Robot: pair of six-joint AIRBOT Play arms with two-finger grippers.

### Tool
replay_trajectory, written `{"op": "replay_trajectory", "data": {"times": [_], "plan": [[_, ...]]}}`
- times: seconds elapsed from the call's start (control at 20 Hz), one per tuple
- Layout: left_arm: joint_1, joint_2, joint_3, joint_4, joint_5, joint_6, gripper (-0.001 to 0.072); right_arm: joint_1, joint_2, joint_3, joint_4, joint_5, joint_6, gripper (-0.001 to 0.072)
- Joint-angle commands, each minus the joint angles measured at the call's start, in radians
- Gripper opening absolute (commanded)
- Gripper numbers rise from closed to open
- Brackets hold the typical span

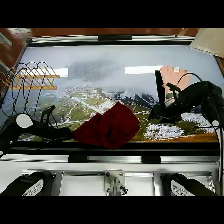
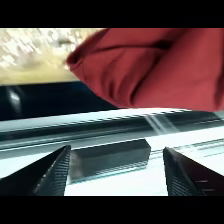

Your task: Fold the shirts.

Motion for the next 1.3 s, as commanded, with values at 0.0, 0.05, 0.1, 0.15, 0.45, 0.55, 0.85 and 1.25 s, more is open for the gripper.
{"op": "replay_trajectory", "data": {"times": [0.0,0.05,0.1,0.15,0.45,0.55,0.85,1.25], "plan": [[0.034,-0.035,-0.111,-0.135,0.176,0.02,0.0711,-0.005,-0.07,-0.018,0.067,0.053,-0.009,0.0673],[0.028,-0.056,-0.111,-0.151,0.209,0.02,0.0709,-0.005,-0.089,-0.018,0.092,0.063,-0.01,0.0674],[0.019,-0.076,-0.111,-0.169,0.235,0.02,0.0704,-0.005,-0.107,-0.018,0.108,0.072,-0.01,0.0673],[0.005,-0.095,-0.11,-0.18,0.266,0.02,0.07,-0.005,-0.126,-0.018,0.119,0.079,-0.01,0.0674],[-0.06,-0.123,-0.1,-0.213,0.369,0.02,0.0418,-0.003,-0.201,-0.018,0.163,0.103,-0.026,0.0674],[-0.062,-0.123,-0.098,-0.213,0.369,0.02,0.0292,0.023,-0.221,-0.02,0.163,0.121,-0.035,0.0673],[-0.062,-0.12,-0.096,-0.212,0.363,0.02,0.0035,0.182,-0.271,-0.02,0.159,0.196,-0.085,0.0615],[-0.06,-0.004,0.163,0.106,0.215,0.039,0.0031,0.161,-0.148,0.085,0.122,0.149,-0.166,0.0072]]}}
